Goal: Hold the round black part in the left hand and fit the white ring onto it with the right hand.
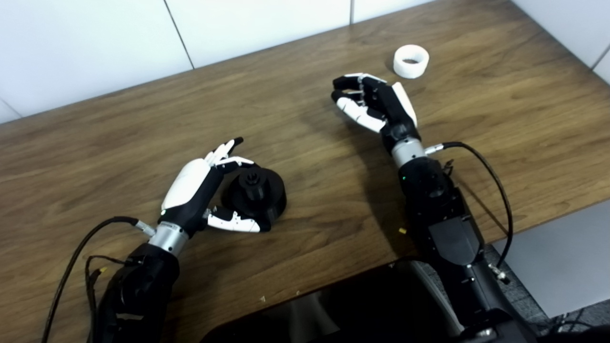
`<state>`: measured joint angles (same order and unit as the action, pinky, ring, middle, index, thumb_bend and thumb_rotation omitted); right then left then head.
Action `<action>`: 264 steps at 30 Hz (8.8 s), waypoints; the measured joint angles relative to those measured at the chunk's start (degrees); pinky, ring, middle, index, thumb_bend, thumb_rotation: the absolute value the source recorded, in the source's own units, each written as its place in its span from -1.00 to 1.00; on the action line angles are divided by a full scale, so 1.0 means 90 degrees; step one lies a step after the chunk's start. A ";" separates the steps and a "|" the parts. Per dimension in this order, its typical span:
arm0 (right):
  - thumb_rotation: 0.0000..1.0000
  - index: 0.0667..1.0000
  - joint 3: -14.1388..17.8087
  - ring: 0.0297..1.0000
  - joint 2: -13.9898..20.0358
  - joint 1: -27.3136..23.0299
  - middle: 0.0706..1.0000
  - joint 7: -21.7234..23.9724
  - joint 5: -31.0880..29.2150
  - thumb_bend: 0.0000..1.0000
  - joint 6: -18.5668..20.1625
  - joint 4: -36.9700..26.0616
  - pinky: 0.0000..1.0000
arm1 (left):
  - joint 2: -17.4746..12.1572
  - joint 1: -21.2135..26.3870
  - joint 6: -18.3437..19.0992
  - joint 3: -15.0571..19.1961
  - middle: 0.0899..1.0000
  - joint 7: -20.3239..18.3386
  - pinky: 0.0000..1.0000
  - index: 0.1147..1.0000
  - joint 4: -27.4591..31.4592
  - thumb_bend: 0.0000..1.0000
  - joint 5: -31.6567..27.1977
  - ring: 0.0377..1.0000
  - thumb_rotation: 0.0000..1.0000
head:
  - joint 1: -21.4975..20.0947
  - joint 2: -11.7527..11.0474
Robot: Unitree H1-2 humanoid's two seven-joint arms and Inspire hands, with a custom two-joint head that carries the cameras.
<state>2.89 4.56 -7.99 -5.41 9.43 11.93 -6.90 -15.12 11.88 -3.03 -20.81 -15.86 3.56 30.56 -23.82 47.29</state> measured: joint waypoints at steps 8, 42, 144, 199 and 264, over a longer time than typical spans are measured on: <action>-0.18 0.23 -0.0020 0.27 0.0004 -0.0001 0.34 -0.0050 0.0095 0.06 -0.0148 0.0160 0.15 | -0.0030 0.0001 -0.0082 0.0059 1.00 -0.0042 1.00 0.17 -0.0027 1.00 -0.0036 1.00 -0.39 | -0.0098 -0.0098; -0.26 0.49 -0.0793 0.64 0.3142 -0.1407 0.61 0.1097 0.4131 0.41 0.0271 0.0259 0.38 | 0.0050 -0.0010 -0.0340 0.0108 1.00 0.0030 1.00 0.17 -0.0185 1.00 0.0011 1.00 -0.41 | 0.0029 -0.0264; -0.77 0.46 -0.2590 0.69 0.3805 -0.3121 0.67 0.3237 0.4124 0.50 0.0940 0.2845 1.00 | 0.0123 -0.0147 -0.0263 0.0087 1.00 0.0025 1.00 0.18 -0.0056 1.00 0.0081 1.00 -0.38 | 0.0459 -0.0166; -0.49 0.59 -0.2548 0.76 0.4151 -0.3021 0.66 0.3592 0.4260 0.56 0.1312 0.2831 1.00 | 0.0117 -0.0151 -0.0255 0.0139 1.00 -0.0060 1.00 0.18 -0.0049 1.00 0.0009 1.00 -0.40 | 0.0527 -0.0039; -0.30 0.60 -0.2614 0.63 0.3918 -0.3104 0.58 0.3342 0.4429 0.64 0.1287 0.2966 0.85 | 0.0148 -0.0158 -0.0145 0.0117 1.00 -0.0062 1.00 0.17 -0.0004 1.00 0.0069 1.00 -0.34 | 0.0703 0.0088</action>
<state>-20.64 39.82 -35.93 24.67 49.29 23.52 19.80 -13.78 10.46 -4.34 -19.76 -16.42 3.52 31.18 -17.49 48.08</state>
